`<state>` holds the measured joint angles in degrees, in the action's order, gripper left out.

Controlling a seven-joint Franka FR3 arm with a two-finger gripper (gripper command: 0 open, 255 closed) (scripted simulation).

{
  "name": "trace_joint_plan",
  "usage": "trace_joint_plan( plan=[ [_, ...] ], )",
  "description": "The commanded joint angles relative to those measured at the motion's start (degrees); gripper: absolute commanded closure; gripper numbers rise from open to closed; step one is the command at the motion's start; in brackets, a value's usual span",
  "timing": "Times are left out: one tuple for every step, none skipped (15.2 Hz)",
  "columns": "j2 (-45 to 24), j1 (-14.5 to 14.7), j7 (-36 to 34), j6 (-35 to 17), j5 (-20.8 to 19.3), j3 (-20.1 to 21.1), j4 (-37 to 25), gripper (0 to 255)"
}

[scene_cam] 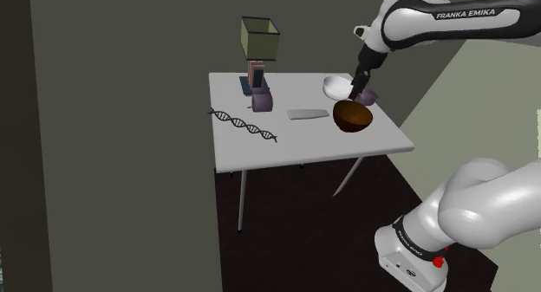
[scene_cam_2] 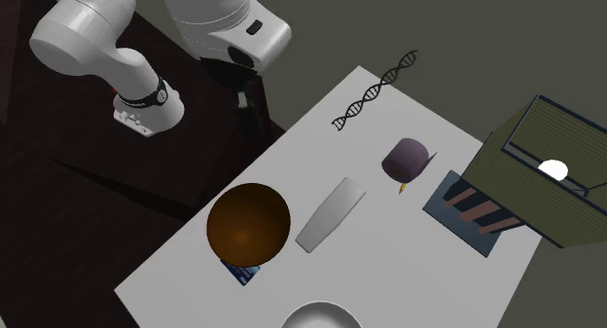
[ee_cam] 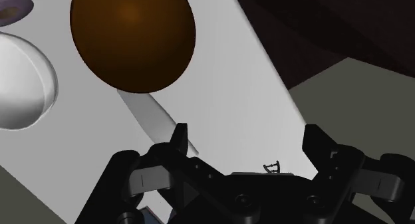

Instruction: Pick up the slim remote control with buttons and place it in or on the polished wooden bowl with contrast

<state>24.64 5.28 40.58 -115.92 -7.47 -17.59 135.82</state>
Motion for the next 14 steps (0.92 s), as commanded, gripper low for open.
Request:
trace_joint_plan(
  plan=[
    [-4.09, 0.73, 4.68, -3.07, 0.48, -2.11, -0.78, 0],
    [-6.27, 1.16, 6.94, -4.43, 0.96, -3.06, -1.42, 0],
    [-8.52, 1.57, 9.25, -5.73, 1.57, -3.96, -2.14, 0],
    [-10.82, 1.98, 11.60, -6.98, 2.31, -4.80, -2.95, 0],
    [-13.18, 2.34, 14.01, -8.17, 3.18, -5.57, -3.84, 0],
    [-15.58, 2.66, 16.47, -9.29, 4.19, -6.25, -4.82, 0],
    [-18.03, 2.95, 18.96, -10.33, 5.31, -6.86, -5.87, 0],
    [-20.51, 3.16, 21.49, -11.28, 6.54, -7.35, -7.01, 0],
    [-23.02, 3.23, 24.04, -12.15, 7.87, -7.67, -8.23, 0],
    [-25.55, 3.21, 26.58, -12.93, 9.25, -7.86, -9.52, 0],
    [-28.08, 3.06, 29.09, -13.61, 10.66, -7.89, -10.90, 0],
    [-30.61, 2.84, 31.56, -14.21, 12.07, -7.82, -12.35, 0],
    [-33.12, 2.50, 33.95, -14.72, 13.44, -7.59, -13.88, 0],
    [-35.61, 2.03, 36.25, -15.14, 14.73, -7.21, -15.48, 0]
  ],
)
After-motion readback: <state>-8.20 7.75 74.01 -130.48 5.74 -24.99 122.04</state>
